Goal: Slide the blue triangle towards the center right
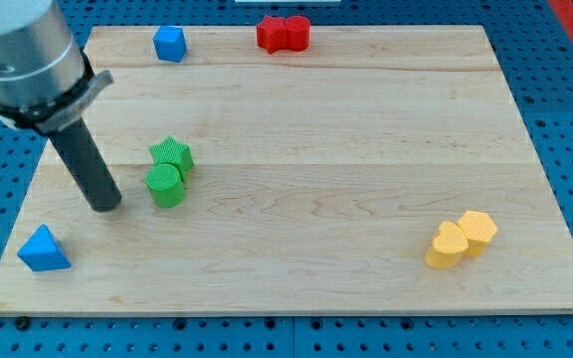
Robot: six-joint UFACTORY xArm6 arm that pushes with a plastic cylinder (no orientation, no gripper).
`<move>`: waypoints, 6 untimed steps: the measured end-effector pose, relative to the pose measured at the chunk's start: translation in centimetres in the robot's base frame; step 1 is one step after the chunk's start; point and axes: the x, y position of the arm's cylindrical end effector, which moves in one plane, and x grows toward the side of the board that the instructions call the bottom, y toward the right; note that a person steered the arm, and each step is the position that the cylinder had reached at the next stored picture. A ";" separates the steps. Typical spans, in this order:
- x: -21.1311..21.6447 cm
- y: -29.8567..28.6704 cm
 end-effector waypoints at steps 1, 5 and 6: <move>3.7 3.2; 6.5 -9.7; 4.7 -8.1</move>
